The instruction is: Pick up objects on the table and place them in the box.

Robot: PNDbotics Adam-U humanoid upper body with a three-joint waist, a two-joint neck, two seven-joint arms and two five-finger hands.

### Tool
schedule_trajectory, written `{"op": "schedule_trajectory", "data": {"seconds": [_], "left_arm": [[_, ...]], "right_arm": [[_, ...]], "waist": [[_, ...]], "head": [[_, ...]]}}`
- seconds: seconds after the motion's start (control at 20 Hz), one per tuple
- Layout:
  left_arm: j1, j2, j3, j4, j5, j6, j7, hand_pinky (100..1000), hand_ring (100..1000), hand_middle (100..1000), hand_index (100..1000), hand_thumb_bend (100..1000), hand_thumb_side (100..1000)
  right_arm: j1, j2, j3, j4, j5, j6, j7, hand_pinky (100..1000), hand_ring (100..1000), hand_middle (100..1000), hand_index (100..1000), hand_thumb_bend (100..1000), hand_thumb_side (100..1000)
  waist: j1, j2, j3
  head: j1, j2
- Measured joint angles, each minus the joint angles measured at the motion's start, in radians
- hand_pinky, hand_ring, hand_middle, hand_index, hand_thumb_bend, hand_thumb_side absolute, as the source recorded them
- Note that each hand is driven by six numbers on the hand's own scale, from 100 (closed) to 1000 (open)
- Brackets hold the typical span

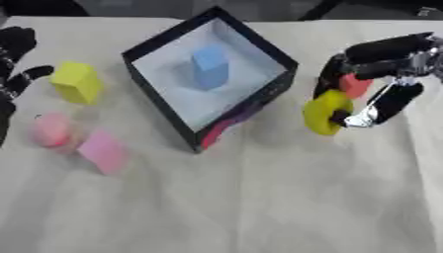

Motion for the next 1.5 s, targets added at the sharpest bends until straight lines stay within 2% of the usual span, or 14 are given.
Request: {"op": "schedule_trajectory", "data": {"seconds": [0.15,0.3,0.35,0.7,0.75,0.9,0.95,1.0,1.2,1.3,1.4,1.5], "left_arm": [[-0.003,0.000,0.001,0.000,0.009,-0.002,0.005,804,989,836,815,100,763],[-0.022,0.000,0.001,0.000,0.026,-0.009,0.011,805,990,837,815,100,753],[-0.027,0.000,0.001,0.000,0.032,-0.013,0.013,806,995,845,815,100,740],[-0.059,0.000,0.011,0.000,0.070,-0.076,0.052,826,1000,849,812,100,681],[-0.063,0.000,0.013,-0.001,0.074,-0.089,0.059,876,1000,848,809,100,663],[-0.073,0.000,0.018,-0.001,0.078,-0.130,0.092,916,1000,845,806,100,659],[-0.076,0.000,0.020,-0.001,0.078,-0.142,0.105,928,1000,839,804,100,688],[-0.080,0.000,0.022,-0.001,0.078,-0.153,0.120,933,1000,838,804,100,660],[-0.090,0.000,0.025,-0.001,0.079,-0.182,0.160,925,1000,828,800,100,659],[-0.094,0.000,0.024,-0.001,0.079,-0.184,0.167,919,1000,827,800,100,659],[-0.095,0.000,0.024,-0.001,0.080,-0.182,0.170,919,1000,827,799,100,660],[-0.095,0.000,0.024,-0.001,0.080,-0.179,0.173,916,1000,827,798,100,661]], "right_arm": [[-0.069,0.030,-0.029,0.030,0.004,-0.021,-0.036,760,516,478,691,171,303],[-0.127,0.096,-0.058,0.114,0.041,-0.051,-0.069,756,531,493,688,198,311],[-0.144,0.119,-0.069,0.148,0.063,-0.064,-0.082,749,549,500,683,240,357],[-0.234,0.275,-0.146,0.427,0.333,-0.188,-0.199,745,554,500,681,289,388],[-0.242,0.296,-0.157,0.459,0.373,-0.203,-0.222,746,551,496,662,276,374],[-0.253,0.357,-0.186,0.544,0.482,-0.227,-0.290,747,554,498,663,265,375],[-0.256,0.374,-0.194,0.566,0.513,-0.231,-0.307,750,557,501,670,274,375],[-0.257,0.391,-0.200,0.586,0.542,-0.233,-0.321,750,557,501,671,242,367],[-0.256,0.448,-0.217,0.651,0.638,-0.244,-0.356,758,575,517,683,254,387],[-0.253,0.468,-0.220,0.676,0.679,-0.254,-0.364,768,603,545,713,286,412],[-0.247,0.480,-0.221,0.695,0.715,-0.269,-0.366,804,705,656,825,373,476],[-0.247,0.484,-0.225,0.706,0.744,-0.283,-0.363,838,756,722,881,343,570]], "waist": [[0.000,0.000,0.002],[0.000,0.000,0.010],[0.000,0.000,0.013],[0.000,0.002,0.037],[0.000,0.004,0.040],[0.000,0.009,0.048],[0.000,0.010,0.049],[0.000,0.011,0.050],[-0.001,0.014,0.055],[-0.004,0.014,0.057],[-0.006,0.015,0.058],[-0.006,0.015,0.058]], "head": [[-0.007,0.000],[-0.025,0.000],[-0.030,0.000],[-0.067,-0.008],[-0.071,-0.009],[-0.083,-0.016],[-0.087,-0.018],[-0.090,-0.018],[-0.098,-0.022],[-0.100,-0.026],[-0.100,-0.027],[-0.100,-0.027]]}}
